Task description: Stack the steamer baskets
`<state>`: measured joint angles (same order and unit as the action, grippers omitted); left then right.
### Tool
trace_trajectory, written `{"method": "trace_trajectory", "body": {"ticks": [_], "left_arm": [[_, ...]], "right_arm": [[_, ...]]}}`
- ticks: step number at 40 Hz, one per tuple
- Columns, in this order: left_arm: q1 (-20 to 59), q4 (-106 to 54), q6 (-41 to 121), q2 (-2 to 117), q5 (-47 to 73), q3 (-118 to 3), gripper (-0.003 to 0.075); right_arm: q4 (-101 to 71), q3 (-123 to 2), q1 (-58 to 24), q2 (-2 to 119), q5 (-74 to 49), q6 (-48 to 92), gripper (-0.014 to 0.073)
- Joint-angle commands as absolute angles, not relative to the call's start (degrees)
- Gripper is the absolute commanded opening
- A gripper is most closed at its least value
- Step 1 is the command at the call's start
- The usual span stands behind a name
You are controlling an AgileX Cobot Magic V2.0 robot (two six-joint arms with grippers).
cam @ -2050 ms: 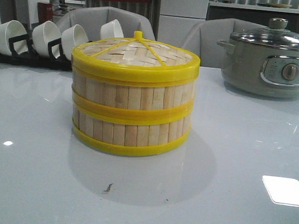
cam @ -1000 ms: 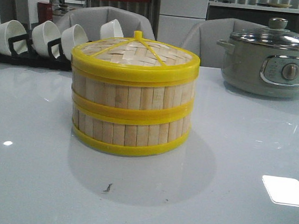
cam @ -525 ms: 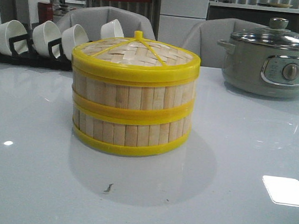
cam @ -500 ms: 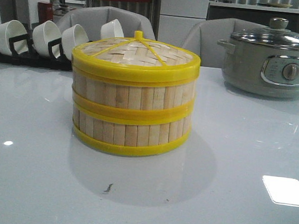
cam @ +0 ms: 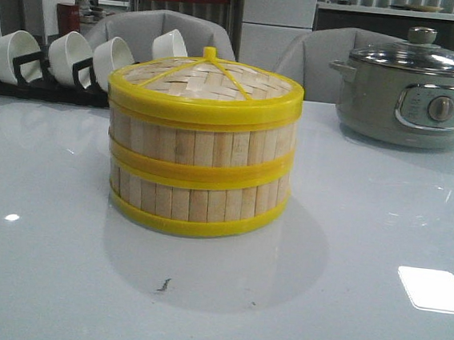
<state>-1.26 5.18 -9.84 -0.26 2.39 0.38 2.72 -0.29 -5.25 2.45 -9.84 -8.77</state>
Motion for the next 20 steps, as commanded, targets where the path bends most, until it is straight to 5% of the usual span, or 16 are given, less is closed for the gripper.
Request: {"method": "trace_trajectory", "body": {"ticks": [1, 20], "left_arm": [[-0.96, 5.20, -9.78, -1.07, -2.60, 0.41, 0.0087], [-0.96, 5.20, -9.78, -0.96, -2.60, 0.41, 0.0087]], "right_arm": [[2.82, -0.06, -6.00, -1.13, -3.59, -8.82, 0.0048], [2.57, 0.87, -6.16, -1.79, -3.89, -8.96, 0.0048]]}}
